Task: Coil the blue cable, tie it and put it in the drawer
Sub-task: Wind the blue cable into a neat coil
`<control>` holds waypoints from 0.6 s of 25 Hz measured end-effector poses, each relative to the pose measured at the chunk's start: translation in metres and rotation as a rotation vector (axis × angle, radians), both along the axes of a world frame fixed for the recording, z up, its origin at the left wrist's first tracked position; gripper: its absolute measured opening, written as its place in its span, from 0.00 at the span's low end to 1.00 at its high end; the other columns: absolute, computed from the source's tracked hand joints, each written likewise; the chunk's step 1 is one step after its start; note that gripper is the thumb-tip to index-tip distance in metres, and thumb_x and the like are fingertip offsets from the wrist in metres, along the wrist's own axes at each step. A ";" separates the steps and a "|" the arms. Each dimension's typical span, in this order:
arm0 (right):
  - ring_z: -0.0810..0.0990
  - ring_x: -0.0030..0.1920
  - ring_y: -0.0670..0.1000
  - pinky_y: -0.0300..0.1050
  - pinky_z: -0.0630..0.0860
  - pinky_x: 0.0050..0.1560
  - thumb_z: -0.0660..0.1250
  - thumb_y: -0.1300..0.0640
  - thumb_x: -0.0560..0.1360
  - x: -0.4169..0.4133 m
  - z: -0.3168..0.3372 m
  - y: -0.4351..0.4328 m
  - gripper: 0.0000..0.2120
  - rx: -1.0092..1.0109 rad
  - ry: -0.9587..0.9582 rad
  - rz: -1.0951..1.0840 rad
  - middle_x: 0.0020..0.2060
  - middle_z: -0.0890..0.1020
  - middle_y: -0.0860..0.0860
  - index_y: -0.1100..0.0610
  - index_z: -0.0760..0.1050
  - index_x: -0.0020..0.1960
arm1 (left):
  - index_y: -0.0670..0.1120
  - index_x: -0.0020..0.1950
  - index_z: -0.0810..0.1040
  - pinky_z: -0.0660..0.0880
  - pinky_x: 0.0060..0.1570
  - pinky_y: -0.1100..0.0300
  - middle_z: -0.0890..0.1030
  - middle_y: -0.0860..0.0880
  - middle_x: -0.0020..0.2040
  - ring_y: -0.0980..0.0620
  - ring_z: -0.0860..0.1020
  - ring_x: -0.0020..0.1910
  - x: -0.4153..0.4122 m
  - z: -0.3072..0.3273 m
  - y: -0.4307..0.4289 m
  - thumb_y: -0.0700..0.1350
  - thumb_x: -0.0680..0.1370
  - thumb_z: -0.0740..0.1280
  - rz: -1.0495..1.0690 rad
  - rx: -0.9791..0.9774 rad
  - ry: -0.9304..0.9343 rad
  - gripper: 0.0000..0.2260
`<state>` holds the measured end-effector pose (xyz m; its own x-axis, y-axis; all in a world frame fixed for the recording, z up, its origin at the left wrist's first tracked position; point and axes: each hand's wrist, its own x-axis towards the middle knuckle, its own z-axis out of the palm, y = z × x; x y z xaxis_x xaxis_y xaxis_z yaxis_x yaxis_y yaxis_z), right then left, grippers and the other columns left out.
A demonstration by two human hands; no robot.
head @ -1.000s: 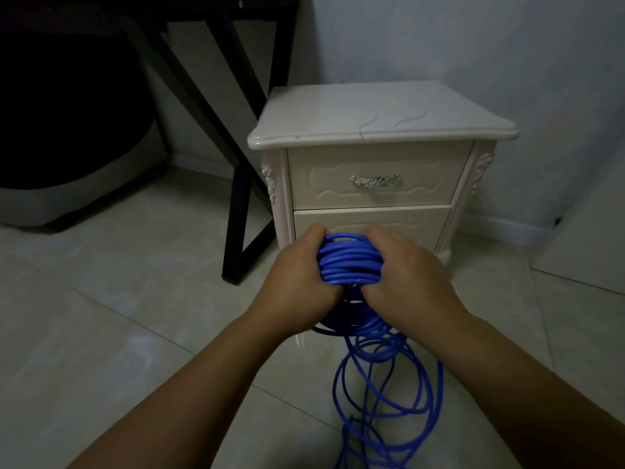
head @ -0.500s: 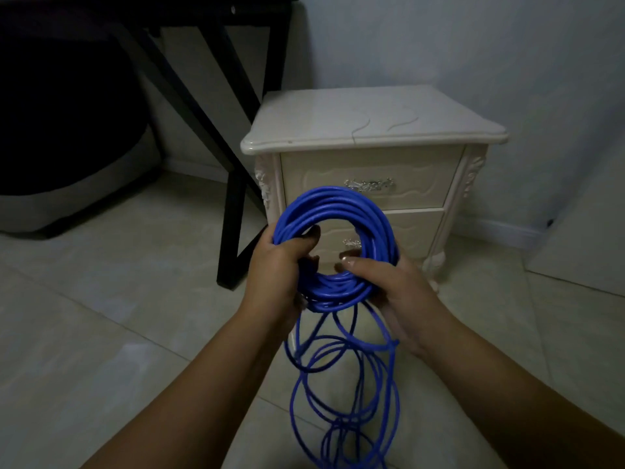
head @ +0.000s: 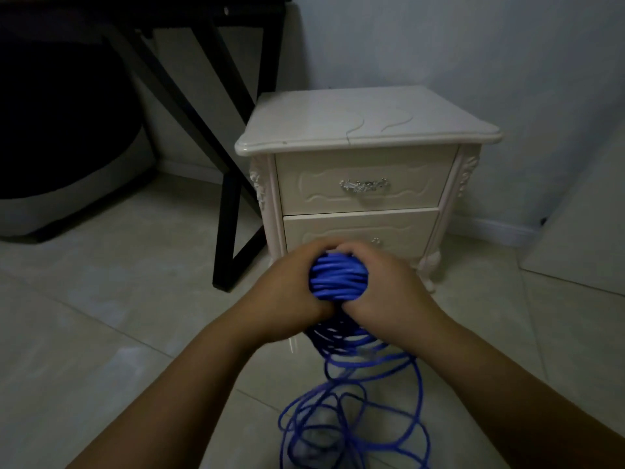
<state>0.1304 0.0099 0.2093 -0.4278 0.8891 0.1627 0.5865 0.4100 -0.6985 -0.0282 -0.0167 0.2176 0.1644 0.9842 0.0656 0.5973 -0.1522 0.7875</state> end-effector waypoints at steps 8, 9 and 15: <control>0.81 0.40 0.44 0.37 0.80 0.41 0.75 0.62 0.65 0.006 0.009 0.005 0.27 -0.123 0.278 -0.040 0.45 0.80 0.45 0.45 0.68 0.59 | 0.48 0.47 0.76 0.77 0.40 0.60 0.80 0.49 0.39 0.57 0.78 0.37 0.010 -0.006 0.005 0.37 0.71 0.72 0.246 0.132 -0.120 0.10; 0.82 0.40 0.44 0.36 0.80 0.42 0.75 0.62 0.65 0.006 0.009 0.007 0.26 -0.175 0.341 -0.042 0.45 0.80 0.45 0.46 0.70 0.58 | 0.49 0.48 0.77 0.78 0.42 0.59 0.81 0.48 0.41 0.56 0.79 0.38 0.009 -0.006 0.005 0.37 0.71 0.71 0.278 0.108 -0.204 0.10; 0.84 0.44 0.48 0.39 0.78 0.45 0.77 0.55 0.62 0.020 0.008 0.022 0.24 -0.489 0.592 0.102 0.42 0.84 0.48 0.54 0.76 0.56 | 0.46 0.56 0.78 0.75 0.48 0.55 0.82 0.48 0.43 0.50 0.80 0.43 0.002 -0.006 0.009 0.34 0.73 0.68 0.359 -0.029 -0.784 0.14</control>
<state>0.1504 0.0318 0.2173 -0.4754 0.8797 -0.0115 0.0349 0.0058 -0.9994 -0.0257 -0.0079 0.2118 -0.2394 0.9709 0.0038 -0.1119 -0.0314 0.9932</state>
